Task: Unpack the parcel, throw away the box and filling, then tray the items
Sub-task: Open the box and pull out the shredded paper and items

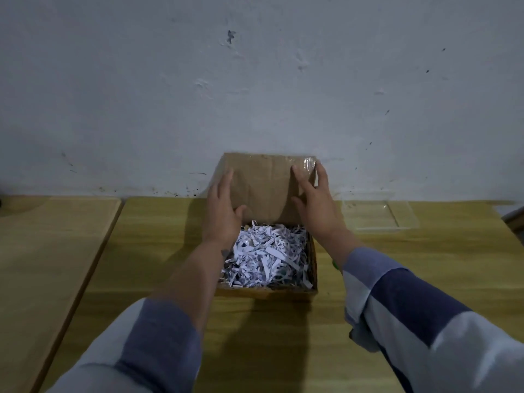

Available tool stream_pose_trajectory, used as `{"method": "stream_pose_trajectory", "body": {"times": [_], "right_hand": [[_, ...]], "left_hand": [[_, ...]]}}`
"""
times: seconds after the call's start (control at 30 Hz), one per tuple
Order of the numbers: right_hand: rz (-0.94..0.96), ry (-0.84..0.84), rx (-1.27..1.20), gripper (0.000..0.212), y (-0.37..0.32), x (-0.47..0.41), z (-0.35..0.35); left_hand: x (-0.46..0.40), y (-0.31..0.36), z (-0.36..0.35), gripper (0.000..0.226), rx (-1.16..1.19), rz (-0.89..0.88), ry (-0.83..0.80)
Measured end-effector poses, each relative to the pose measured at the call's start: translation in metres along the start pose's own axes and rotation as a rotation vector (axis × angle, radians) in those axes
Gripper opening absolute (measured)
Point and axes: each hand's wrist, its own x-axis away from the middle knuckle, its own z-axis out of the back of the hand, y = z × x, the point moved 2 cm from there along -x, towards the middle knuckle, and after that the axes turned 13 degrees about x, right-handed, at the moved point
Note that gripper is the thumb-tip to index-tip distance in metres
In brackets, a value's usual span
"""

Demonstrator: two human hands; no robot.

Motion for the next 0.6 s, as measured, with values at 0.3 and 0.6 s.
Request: {"method": "stream_pose_trajectory", "body": {"times": [0.3,0.6], "right_hand": [[-0.01,-0.007,0.106,0.059,0.005,-0.007,-0.006],[0.148,0.045,0.139,0.039,-0.015,0.039,0.006]], "left_hand": [[-0.003,-0.007,-0.005,0.076,-0.202,0.015,-0.096],[0.033,-0.002,0.013,0.051,-0.159,-0.139,-0.274]]}}
